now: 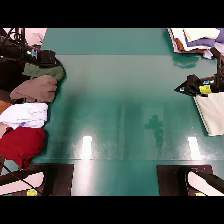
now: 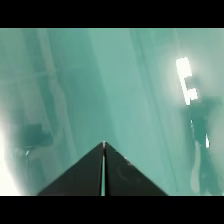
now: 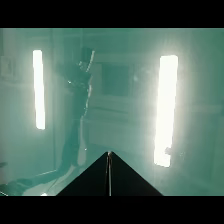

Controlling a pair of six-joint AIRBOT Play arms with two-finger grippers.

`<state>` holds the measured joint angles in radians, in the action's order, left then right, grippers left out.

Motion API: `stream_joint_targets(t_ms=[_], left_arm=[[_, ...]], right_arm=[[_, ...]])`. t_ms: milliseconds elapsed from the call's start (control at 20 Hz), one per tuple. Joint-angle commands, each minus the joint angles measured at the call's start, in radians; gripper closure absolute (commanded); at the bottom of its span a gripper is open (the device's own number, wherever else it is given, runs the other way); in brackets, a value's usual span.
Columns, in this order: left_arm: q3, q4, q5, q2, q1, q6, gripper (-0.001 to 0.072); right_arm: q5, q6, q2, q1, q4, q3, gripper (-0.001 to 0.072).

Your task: Fold the shirts.

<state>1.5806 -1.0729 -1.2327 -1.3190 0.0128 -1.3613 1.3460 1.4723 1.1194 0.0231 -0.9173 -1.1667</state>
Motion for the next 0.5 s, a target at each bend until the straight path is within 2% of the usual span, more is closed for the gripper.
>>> stream_joint_targets(t_ms=[0,50,100,200,450], left_arm=[[0.0,-0.022,0.137,0.0,0.0,0.047,0.0601],[0.0,-0.087,0.198,0.0,0.0,0.07,0.0287],[0.0,-0.173,0.275,-0.006,0.0,0.048,0.0102],[0.0,-0.351,0.392,-0.051,0.02,-0.026,0.0091],[0.001,-0.363,0.464,-0.302,0.128,-0.05,0.0089]], right_arm=[[0.0,0.0,0.0,0.0,0.0,-0.001,0.0694],[0.0,0.0,0.0,0.0,0.0,-0.001,0.0694],[0.0,0.0,0.0,-0.001,0.001,-0.001,0.0694],[0.0,0.001,0.0,-0.001,0.001,-0.001,0.0694],[0.0,0.001,0.0,-0.001,0.001,-0.001,0.0694]])
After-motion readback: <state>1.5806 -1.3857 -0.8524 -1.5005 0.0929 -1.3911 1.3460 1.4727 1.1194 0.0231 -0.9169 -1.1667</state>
